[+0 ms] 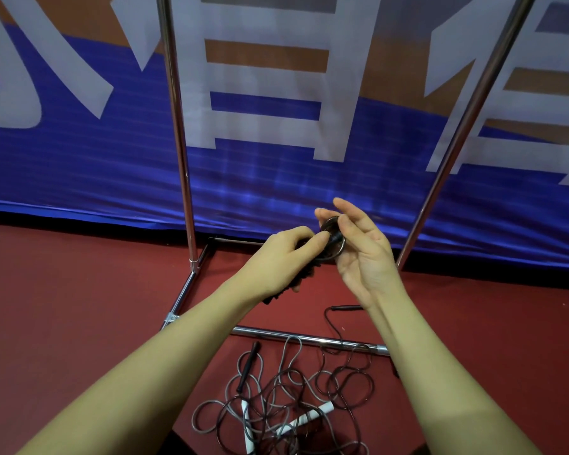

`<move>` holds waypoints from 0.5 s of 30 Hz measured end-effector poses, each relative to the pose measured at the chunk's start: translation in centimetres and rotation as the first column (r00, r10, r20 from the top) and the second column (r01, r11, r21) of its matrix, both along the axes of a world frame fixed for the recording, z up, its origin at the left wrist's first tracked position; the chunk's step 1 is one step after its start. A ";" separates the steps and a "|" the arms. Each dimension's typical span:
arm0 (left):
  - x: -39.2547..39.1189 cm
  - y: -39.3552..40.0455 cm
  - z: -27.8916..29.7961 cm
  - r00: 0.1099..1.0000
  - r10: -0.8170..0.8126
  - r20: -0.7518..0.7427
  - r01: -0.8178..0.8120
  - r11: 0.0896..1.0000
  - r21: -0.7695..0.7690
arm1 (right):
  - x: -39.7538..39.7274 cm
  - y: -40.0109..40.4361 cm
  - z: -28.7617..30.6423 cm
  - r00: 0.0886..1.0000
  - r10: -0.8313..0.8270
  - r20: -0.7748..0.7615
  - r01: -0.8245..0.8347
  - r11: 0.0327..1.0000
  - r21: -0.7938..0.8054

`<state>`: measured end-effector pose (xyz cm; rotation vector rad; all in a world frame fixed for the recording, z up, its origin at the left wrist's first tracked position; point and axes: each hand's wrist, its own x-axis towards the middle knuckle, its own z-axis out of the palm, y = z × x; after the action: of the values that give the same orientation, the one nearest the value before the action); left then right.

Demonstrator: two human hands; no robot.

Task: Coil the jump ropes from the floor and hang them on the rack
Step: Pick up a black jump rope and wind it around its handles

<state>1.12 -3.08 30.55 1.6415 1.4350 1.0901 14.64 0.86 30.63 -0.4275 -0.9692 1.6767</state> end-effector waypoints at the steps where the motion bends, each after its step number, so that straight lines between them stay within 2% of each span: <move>1: 0.0 0.0 0.0 1.000 0.015 -0.012 -0.015 1.000 0.019 | 0.0 0.0 0.0 1.000 -0.011 0.016 0.011 1.000 0.003; 6: 0.2 0.4 -0.2 0.997 0.077 -0.029 -0.076 0.996 0.050 | -0.1 0.2 -0.2 0.986 -0.086 0.144 0.088 0.996 -0.008; 15: 0.3 0.1 0.0 0.999 0.024 -0.048 -0.022 0.999 0.026 | -0.3 -0.1 -0.2 0.995 -0.095 0.033 0.097 0.993 -0.072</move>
<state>1.45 -2.94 30.53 1.6835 1.4796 1.0928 14.35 0.76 30.46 -0.5413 -0.8970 1.6262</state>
